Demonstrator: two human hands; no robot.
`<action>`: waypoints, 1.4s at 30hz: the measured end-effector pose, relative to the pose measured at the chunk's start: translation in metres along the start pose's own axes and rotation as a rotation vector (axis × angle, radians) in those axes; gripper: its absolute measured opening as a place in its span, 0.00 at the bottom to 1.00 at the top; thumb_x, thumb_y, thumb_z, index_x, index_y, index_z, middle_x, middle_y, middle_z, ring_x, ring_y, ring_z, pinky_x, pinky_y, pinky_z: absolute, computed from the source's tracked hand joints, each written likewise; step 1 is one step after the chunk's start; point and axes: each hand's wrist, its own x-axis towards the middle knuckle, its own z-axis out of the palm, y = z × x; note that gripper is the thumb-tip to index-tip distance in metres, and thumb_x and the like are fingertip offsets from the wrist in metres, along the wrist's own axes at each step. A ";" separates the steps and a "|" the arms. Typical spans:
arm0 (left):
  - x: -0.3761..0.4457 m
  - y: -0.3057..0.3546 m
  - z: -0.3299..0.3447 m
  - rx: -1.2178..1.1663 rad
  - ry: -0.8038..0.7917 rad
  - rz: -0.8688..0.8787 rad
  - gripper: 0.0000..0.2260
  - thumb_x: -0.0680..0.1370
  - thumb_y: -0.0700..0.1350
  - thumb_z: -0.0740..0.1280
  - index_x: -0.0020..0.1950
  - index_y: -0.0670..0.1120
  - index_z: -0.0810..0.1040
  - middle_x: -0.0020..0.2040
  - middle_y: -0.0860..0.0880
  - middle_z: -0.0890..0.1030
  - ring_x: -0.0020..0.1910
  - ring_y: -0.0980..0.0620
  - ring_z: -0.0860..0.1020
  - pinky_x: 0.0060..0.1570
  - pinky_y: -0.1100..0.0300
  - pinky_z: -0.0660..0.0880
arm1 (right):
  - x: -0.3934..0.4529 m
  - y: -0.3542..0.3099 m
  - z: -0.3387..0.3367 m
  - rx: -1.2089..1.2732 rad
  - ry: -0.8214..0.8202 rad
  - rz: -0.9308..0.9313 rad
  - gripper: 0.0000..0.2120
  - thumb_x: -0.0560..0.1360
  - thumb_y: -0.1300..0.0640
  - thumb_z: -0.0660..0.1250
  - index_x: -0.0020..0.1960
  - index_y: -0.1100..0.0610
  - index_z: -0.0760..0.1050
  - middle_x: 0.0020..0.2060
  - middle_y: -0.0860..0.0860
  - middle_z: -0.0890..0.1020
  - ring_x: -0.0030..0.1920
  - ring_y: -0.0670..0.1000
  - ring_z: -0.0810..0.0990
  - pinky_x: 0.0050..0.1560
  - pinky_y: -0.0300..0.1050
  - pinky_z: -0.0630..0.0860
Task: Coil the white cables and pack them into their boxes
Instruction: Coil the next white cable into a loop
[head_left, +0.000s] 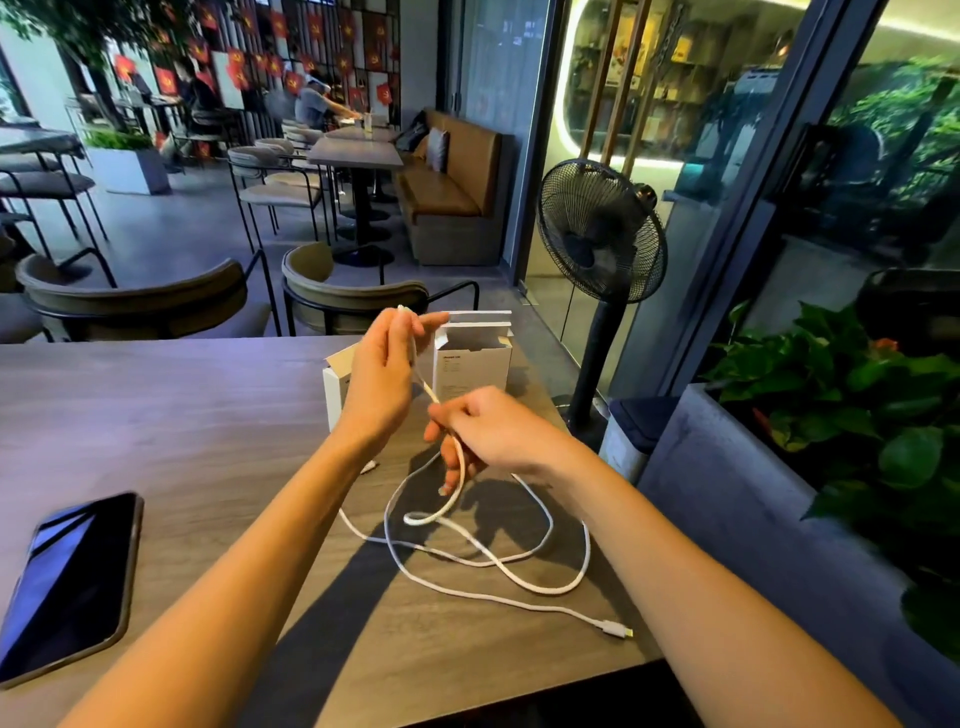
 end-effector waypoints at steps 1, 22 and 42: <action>0.000 -0.002 -0.003 0.130 -0.032 0.057 0.13 0.87 0.46 0.54 0.49 0.43 0.74 0.51 0.48 0.85 0.55 0.59 0.82 0.55 0.65 0.77 | -0.002 -0.003 -0.005 -0.038 0.031 -0.033 0.16 0.87 0.52 0.58 0.50 0.61 0.79 0.29 0.51 0.75 0.28 0.48 0.77 0.38 0.49 0.83; -0.004 -0.002 -0.013 0.195 -0.198 0.075 0.14 0.87 0.47 0.54 0.50 0.43 0.76 0.41 0.47 0.79 0.42 0.49 0.79 0.47 0.51 0.76 | -0.007 -0.017 -0.007 -0.479 0.277 -0.382 0.12 0.84 0.50 0.63 0.52 0.53 0.83 0.36 0.46 0.80 0.35 0.43 0.75 0.37 0.37 0.68; -0.012 0.014 -0.007 0.353 -0.216 0.130 0.16 0.87 0.49 0.55 0.43 0.51 0.75 0.35 0.53 0.76 0.33 0.56 0.75 0.36 0.65 0.72 | -0.014 -0.039 -0.014 -0.560 0.402 -0.386 0.14 0.82 0.46 0.66 0.45 0.52 0.86 0.31 0.44 0.78 0.34 0.42 0.75 0.37 0.39 0.68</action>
